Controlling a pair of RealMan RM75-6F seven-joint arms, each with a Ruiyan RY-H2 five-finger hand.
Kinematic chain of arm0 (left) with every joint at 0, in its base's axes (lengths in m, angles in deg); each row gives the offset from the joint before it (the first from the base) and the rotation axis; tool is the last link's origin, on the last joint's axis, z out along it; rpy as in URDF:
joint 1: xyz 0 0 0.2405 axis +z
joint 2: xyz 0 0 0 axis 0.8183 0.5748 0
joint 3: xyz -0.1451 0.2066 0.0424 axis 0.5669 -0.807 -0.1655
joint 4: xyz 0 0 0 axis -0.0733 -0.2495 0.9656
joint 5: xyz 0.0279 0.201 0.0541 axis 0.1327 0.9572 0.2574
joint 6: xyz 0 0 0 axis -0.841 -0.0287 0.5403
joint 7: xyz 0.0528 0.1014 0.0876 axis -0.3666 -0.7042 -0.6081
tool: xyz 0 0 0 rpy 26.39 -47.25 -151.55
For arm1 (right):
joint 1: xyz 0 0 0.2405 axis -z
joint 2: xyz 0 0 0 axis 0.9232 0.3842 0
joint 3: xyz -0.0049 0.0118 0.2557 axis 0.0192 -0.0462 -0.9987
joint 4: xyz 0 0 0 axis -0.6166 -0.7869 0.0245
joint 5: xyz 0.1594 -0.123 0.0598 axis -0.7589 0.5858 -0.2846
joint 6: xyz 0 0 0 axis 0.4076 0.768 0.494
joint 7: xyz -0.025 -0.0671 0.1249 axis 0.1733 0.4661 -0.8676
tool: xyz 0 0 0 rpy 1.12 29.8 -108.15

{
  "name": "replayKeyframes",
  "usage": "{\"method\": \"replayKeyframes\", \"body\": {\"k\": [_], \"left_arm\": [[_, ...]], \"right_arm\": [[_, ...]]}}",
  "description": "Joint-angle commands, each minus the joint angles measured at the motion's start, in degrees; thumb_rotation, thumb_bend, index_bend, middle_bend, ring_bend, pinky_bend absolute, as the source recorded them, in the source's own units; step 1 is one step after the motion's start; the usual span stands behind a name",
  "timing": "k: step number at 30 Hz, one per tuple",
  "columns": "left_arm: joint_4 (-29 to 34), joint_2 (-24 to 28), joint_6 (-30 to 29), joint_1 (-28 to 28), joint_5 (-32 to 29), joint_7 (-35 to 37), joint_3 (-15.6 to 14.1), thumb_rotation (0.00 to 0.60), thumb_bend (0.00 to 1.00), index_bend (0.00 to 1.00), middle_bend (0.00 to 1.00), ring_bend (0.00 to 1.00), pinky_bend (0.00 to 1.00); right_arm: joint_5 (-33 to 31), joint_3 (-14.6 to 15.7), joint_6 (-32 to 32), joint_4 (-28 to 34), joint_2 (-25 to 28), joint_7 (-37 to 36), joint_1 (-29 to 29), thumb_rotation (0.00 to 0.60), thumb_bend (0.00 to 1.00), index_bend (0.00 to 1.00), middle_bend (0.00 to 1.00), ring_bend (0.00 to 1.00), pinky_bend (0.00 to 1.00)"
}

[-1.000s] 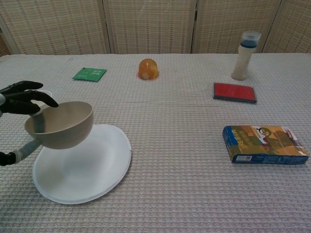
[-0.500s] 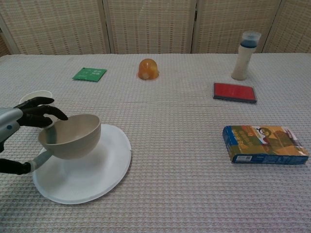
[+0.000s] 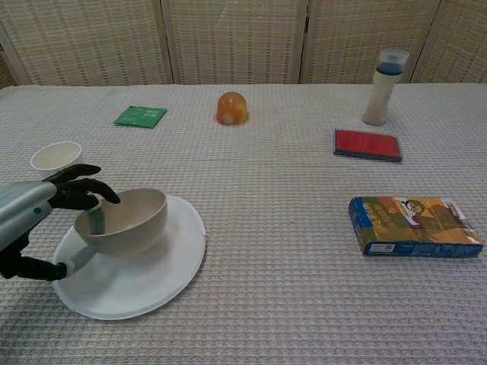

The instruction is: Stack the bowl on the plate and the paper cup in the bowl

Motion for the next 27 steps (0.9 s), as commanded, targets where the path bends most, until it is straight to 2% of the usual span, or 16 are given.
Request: {"method": "replayKeyframes", "body": {"k": [1,15,23,27], "left_arm": [[-0.5,-0.1,0.4,-0.1,-0.2,0.6,0.2,0.600,0.45,0.61,0.28,0.06,0.24],[-1.1,-0.6,0.9,0.4,-0.6,1.5,0.0,0.600,0.44,0.58,0.28,0.06,0.24],[0.0,0.1,1.6,0.5,-0.3,0.8,-0.6,0.600,0.37,0.51,0.28,0.06,0.24],[1.0,0.5,1.4,0.9,-0.6,-0.3,-0.6,0.600,0.30,0.47,0.28,0.06,0.24]], "right_arm": [[0.2,0.1,0.1,0.1,-0.1,0.5,0.2,0.600,0.15,0.10,0.03,0.00,0.00],[-0.1,0.0,0.3,0.2,-0.1,0.7,0.4,0.600,0.15,0.09,0.03,0.00,0.00],[-0.3,-0.2,0.8,0.1,-0.1,0.3,0.5,0.600,0.15,0.09,0.03,0.00,0.00],[-0.1,-0.1,0.7,0.0,-0.2,0.4,0.5,0.600,0.15,0.09,0.03,0.00,0.00]]}}
